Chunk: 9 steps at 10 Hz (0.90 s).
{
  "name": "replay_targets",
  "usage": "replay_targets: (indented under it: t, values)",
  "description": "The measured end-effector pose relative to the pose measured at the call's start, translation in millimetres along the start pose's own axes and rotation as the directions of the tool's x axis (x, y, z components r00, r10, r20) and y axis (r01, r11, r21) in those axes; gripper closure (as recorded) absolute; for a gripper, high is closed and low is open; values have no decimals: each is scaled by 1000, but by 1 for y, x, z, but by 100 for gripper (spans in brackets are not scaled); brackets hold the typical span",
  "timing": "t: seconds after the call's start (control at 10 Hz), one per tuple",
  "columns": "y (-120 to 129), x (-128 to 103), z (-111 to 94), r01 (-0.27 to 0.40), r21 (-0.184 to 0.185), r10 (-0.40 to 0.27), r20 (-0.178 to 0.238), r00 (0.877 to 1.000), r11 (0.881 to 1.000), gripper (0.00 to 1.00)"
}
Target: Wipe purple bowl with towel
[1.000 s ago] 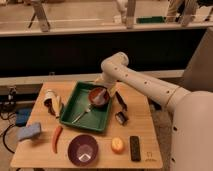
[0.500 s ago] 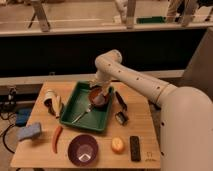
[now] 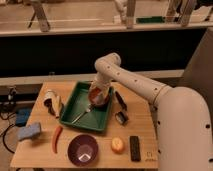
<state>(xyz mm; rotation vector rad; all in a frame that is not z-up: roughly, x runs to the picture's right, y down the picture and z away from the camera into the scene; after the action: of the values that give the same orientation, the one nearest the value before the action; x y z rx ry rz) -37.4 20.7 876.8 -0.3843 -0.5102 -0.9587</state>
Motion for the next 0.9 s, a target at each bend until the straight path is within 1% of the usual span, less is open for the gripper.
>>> replay_targets:
  t: [0.4, 0.8, 0.9]
  values:
    - [-3, -2, 26, 3, -28, -3, 23, 1000, 1000, 33]
    - [0, 8, 51, -29, -63, 32, 41, 999, 998, 33]
    - [3, 11, 54, -41, -66, 44, 42, 998, 997, 33]
